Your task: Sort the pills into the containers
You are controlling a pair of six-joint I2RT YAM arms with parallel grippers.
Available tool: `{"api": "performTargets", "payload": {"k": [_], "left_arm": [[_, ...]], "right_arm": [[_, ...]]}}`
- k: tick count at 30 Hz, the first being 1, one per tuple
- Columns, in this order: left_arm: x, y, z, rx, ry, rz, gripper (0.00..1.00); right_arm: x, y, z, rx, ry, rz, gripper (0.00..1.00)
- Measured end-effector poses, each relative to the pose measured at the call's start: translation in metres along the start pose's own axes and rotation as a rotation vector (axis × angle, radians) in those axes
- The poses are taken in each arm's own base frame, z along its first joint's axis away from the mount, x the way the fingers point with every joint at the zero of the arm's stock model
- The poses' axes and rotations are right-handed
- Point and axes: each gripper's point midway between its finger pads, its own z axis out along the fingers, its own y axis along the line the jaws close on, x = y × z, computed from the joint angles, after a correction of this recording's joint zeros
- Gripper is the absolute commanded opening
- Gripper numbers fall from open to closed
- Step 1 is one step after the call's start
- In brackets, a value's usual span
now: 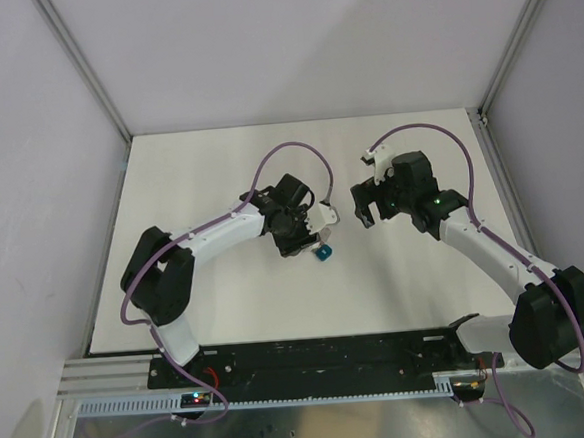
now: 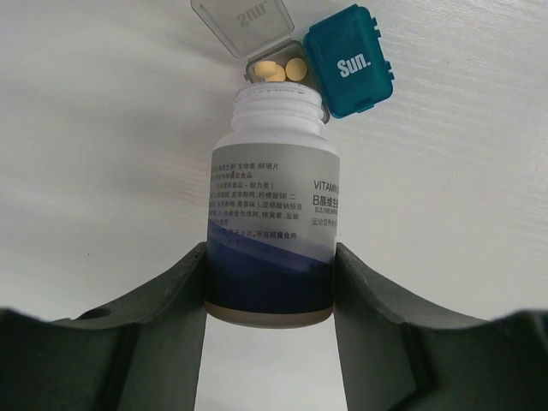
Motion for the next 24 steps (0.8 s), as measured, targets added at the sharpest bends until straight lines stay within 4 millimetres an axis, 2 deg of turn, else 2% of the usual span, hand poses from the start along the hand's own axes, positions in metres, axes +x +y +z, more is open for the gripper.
{"api": "performTargets", "payload": {"k": [24], "left_arm": [[-0.004,-0.004,-0.012,-0.011,-0.108,-0.013,0.0]], "right_arm": [[0.002,-0.001,0.001,-0.015,0.006,0.012,0.99]]}}
